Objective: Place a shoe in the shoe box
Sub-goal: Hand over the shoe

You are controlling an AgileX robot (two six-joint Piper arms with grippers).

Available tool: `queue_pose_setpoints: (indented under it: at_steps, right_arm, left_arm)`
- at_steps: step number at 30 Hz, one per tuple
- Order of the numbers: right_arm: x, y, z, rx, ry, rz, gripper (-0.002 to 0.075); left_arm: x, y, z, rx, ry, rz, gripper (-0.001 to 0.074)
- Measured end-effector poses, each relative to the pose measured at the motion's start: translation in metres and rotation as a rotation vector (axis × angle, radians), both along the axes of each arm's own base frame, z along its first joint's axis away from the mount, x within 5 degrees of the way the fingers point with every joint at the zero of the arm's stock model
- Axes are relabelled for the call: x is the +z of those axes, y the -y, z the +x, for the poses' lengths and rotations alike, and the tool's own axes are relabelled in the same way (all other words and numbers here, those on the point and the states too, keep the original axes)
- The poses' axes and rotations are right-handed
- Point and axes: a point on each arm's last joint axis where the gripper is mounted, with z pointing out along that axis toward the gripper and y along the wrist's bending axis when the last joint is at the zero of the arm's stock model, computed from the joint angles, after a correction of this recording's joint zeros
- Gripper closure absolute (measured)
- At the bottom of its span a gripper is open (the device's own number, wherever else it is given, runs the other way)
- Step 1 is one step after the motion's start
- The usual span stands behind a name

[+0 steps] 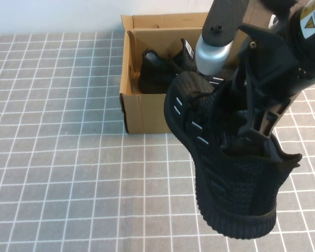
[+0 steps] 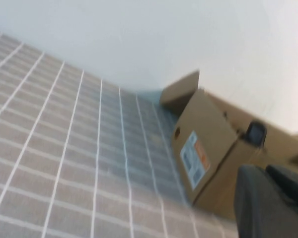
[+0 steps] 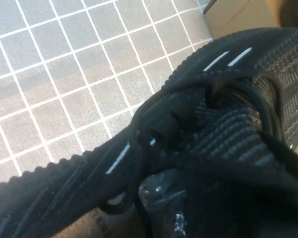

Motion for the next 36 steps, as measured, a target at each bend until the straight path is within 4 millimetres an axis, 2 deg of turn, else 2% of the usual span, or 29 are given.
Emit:
queue_pose_setpoints:
  at_steps: [3, 6, 9, 12, 16, 19, 26, 31, 36]
  right_arm:
    - [-0.001, -0.001, 0.001, -0.008, -0.01, 0.003, 0.0732]
    - [-0.004, -0.003, 0.003, -0.017, -0.021, 0.0, 0.0732]
    - [-0.008, -0.006, 0.006, -0.02, -0.033, -0.008, 0.0732]
    - [-0.011, -0.008, 0.008, -0.02, -0.04, -0.014, 0.0732]
    - [-0.014, -0.01, 0.011, -0.02, -0.046, -0.02, 0.0732]
    - [-0.016, -0.011, 0.012, -0.021, -0.049, -0.026, 0.0732]
    - [-0.015, -0.009, 0.014, -0.032, -0.021, -0.046, 0.0732]
    - [-0.015, -0.004, 0.02, -0.056, -0.006, -0.045, 0.0732]
    - [-0.013, 0.011, 0.037, -0.127, 0.027, -0.02, 0.0732]
  left_arm:
    - [0.003, -0.001, 0.0, 0.012, 0.023, -0.038, 0.0736]
    - [0.01, 0.002, 0.0, -0.021, -0.024, -0.028, 0.0736]
    - [0.035, 0.007, 0.003, -0.074, -0.114, 0.005, 0.0736]
    - [0.06, 0.015, 0.014, -0.149, -0.245, 0.109, 0.0736]
    - [0.088, 0.026, 0.039, -0.27, -0.401, 0.277, 0.0736]
    - [0.109, 0.037, 0.064, -0.401, -0.457, 0.392, 0.0736]
    - [0.154, 0.071, 0.111, -0.834, -0.383, 0.535, 0.0736]
    - [0.175, 0.088, 0.147, -1.027, -0.306, 0.54, 0.0736]
    - [0.18, 0.099, 0.184, -1.13, -0.291, 0.526, 0.0736]
